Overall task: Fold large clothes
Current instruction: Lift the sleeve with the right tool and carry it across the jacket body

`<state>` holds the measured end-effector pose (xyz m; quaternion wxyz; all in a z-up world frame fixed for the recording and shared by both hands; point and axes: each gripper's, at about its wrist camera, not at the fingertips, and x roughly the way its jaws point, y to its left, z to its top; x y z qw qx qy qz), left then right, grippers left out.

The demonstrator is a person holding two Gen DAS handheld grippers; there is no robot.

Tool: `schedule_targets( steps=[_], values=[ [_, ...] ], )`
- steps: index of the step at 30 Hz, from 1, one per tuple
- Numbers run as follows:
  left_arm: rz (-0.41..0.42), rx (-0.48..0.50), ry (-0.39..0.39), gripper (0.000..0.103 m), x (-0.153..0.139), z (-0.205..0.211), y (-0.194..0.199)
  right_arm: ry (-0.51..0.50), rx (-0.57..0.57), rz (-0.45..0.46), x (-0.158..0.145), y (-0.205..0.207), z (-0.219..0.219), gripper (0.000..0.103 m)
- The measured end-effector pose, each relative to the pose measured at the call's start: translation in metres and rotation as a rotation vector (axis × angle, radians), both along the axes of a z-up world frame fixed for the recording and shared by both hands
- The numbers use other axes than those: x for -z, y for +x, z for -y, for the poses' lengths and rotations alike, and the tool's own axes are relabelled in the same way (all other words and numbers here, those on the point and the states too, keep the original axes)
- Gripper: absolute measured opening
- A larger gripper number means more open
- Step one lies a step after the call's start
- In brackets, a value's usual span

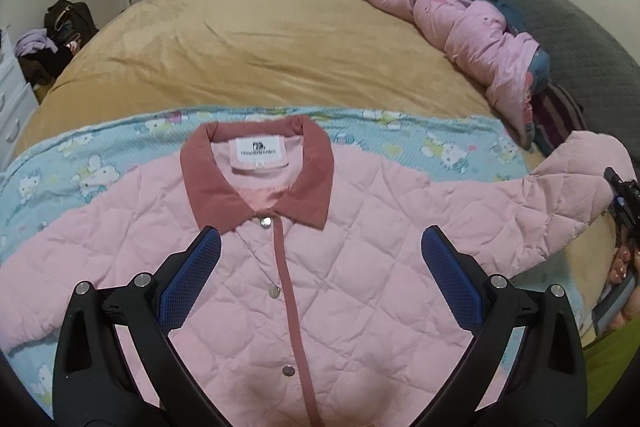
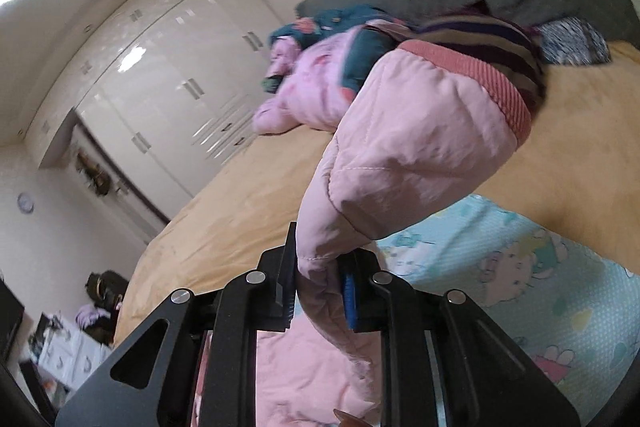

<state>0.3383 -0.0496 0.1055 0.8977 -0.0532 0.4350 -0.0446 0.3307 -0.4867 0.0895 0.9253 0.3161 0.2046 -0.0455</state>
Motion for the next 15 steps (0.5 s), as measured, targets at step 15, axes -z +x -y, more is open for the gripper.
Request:
schedule_targets(
  steps=[15],
  values=[
    [0.018,0.013,-0.183,0.094,-0.021,-0.057,-0.013,-0.175,-0.211,0.109,-0.065,-0.001,-0.116,0.017]
  ],
)
